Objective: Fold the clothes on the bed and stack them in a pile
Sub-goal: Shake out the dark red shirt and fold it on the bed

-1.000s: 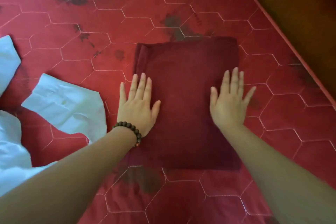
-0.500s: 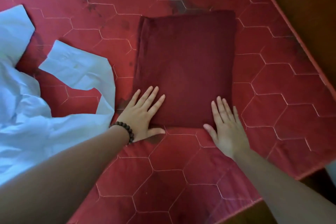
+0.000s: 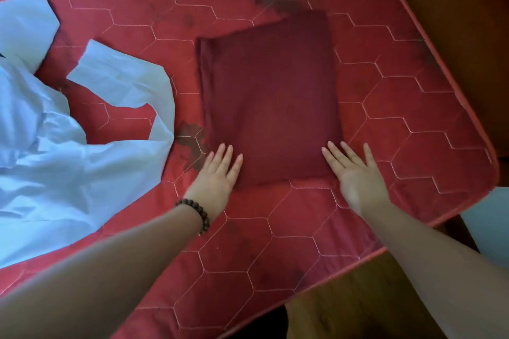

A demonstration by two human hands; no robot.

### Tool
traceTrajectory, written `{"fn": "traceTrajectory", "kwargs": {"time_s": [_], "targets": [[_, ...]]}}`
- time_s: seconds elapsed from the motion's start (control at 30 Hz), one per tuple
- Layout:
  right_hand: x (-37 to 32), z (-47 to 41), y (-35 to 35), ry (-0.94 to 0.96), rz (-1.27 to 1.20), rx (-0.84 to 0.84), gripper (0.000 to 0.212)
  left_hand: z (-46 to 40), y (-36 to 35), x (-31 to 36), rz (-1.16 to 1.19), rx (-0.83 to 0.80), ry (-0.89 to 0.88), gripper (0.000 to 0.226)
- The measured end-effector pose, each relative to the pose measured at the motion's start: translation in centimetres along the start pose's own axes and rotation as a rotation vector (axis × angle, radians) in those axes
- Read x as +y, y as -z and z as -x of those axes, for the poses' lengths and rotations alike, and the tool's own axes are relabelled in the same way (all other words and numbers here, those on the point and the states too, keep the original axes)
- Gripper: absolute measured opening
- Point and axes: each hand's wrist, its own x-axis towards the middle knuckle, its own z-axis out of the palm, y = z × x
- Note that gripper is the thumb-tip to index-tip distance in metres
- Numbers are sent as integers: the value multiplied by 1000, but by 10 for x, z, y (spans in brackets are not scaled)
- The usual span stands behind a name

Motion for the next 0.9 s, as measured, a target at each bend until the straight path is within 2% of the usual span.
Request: {"fn": "traceTrajectory", "kwargs": {"time_s": [0.13,0.23,0.3,0.37,0.43,0.5,0.6,0.7,0.8,0.9], "targets": [[24,27,-2,-69,7,-123,95,48,-10,91,251,-149,45,87],[35,37,4,-84,-18,-216,92,72,-8,150,350,-245,87,81],[37,36,7,-88,-74,-223,84,78,-7,176,334,-240,65,67],[33,34,9,-96,-184,-121,67,74,1,186,366,-173,34,67],[27,27,12,-125,-338,50,54,55,17,181,383,-58,7,67],[18,13,15,-173,-432,151,58,19,34,164,339,41,-5,69],[5,-11,18,-287,-477,164,76,-47,64,128,270,92,-21,74],[-11,-28,20,-420,-517,171,81,-113,94,100,131,145,-134,78],[-18,-41,19,-493,-572,197,70,-163,113,86,-50,67,-266,84],[-13,-51,13,-344,-566,185,50,-193,124,74,-198,74,-380,86]]}}
